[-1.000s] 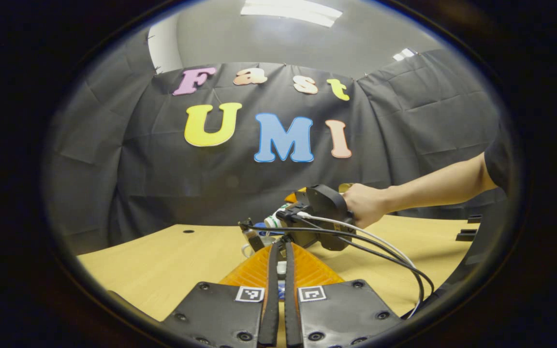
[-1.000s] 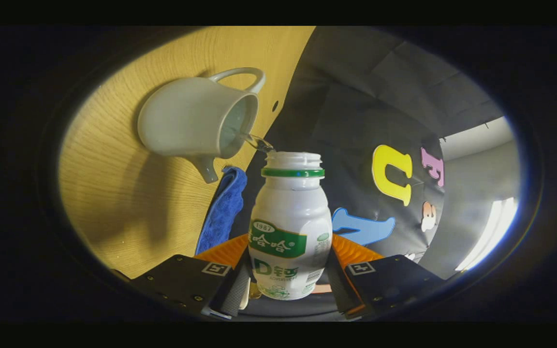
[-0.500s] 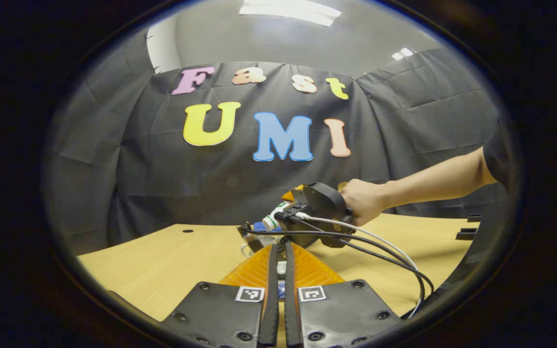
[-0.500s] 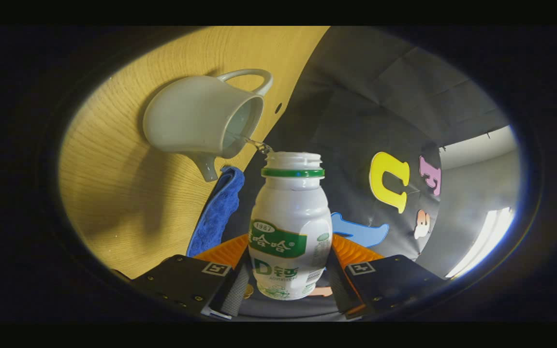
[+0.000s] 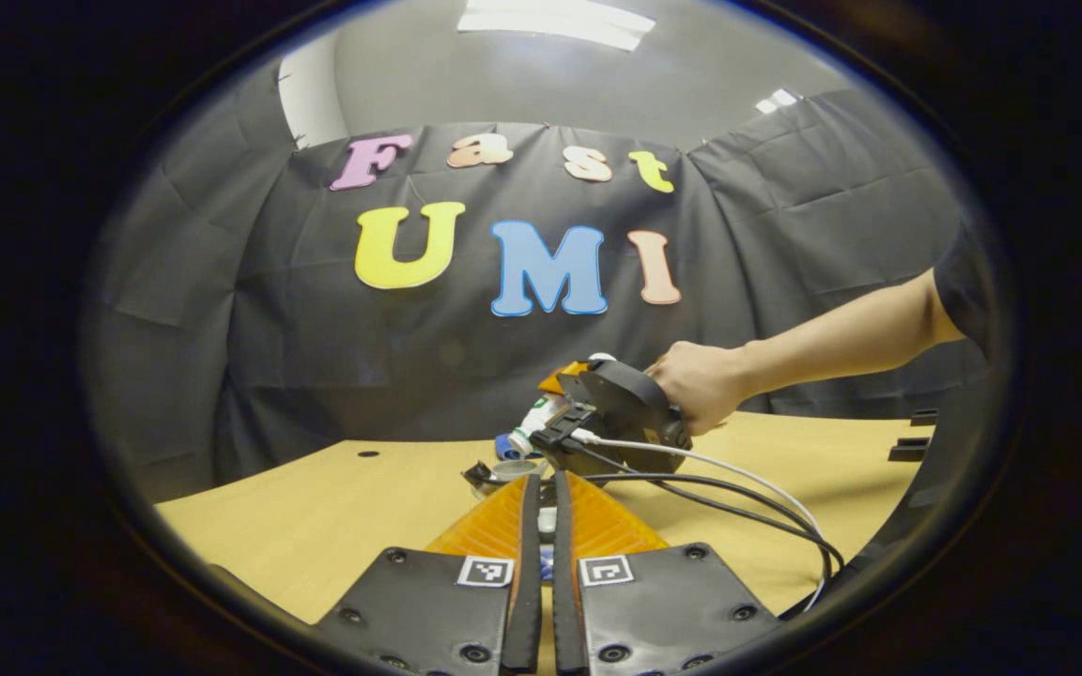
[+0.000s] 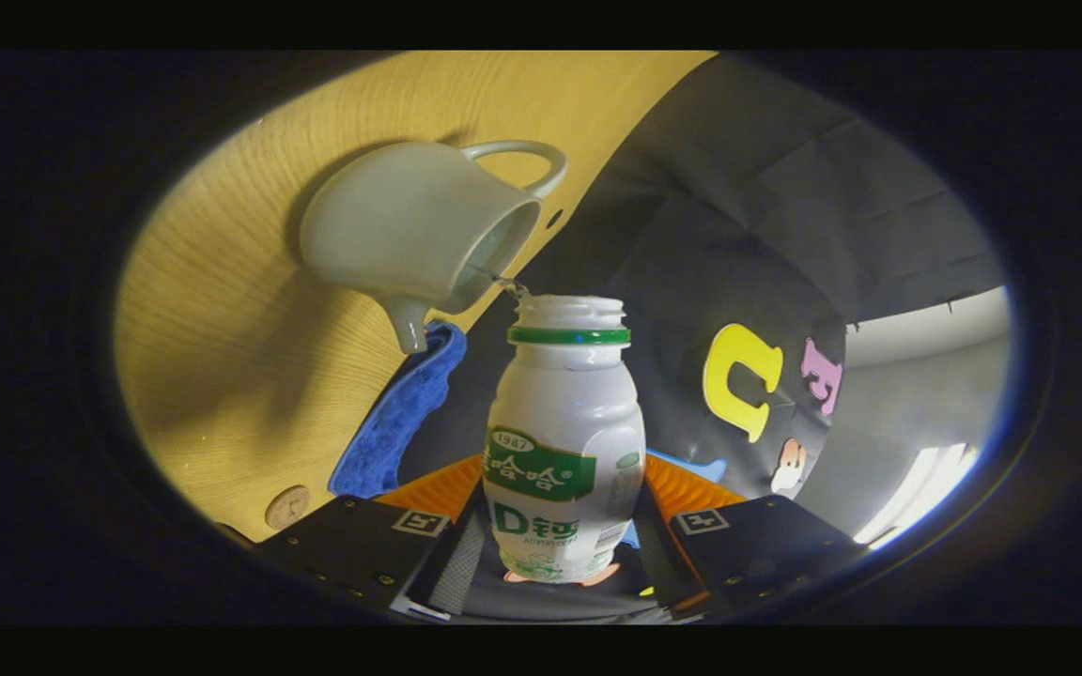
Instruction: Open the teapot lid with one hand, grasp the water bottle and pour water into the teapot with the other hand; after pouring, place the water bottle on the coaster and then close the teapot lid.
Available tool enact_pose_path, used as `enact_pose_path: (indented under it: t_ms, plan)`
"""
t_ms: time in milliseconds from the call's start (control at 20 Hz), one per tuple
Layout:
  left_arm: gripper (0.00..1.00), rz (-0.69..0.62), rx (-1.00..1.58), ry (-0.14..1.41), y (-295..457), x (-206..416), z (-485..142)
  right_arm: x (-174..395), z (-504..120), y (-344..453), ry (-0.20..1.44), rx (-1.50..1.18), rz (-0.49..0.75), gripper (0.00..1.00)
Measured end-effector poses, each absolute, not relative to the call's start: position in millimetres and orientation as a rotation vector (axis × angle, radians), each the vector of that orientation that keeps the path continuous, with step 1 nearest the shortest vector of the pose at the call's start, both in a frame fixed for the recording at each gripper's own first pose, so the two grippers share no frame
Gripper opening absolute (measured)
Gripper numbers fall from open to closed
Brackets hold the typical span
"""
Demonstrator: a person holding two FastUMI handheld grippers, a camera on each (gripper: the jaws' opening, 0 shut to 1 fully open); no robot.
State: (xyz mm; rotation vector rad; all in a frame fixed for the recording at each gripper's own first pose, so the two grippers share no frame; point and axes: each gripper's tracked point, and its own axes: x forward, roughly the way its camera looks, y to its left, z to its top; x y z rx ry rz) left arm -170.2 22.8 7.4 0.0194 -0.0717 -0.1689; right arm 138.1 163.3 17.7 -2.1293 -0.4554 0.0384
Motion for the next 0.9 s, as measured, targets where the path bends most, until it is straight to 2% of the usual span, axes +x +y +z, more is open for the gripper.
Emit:
enact_pose_path:
  t_ms: [50,100,150,400,450,900]
  plan:
    - [0.12,-0.169,0.022,-0.075,23.2,-170.8,9.5,135.6,16.2,164.3,-0.462,-2.141,0.035,0.72]
    - [0.15,-0.168,0.025,-0.078,23.1,-171.2,9.4,134.4,14.9,166.0,-0.470,-2.154,0.035,0.72]
    - [0.12,-0.167,0.029,-0.083,23.7,-172.4,11.2,132.8,13.4,166.7,-0.476,-2.169,0.039,0.72]
    - [0.12,-0.167,0.038,-0.093,23.1,-172.9,12.7,131.7,14.0,167.7,-0.488,-2.192,0.044,0.72]
    - [0.15,-0.168,0.039,-0.093,22.6,-172.8,13.2,131.4,15.4,167.9,-0.491,-2.196,0.043,0.72]
    - [0.12,-0.170,0.042,-0.090,21.8,-172.7,10.8,133.6,18.9,166.2,-0.487,-2.166,0.058,0.72]
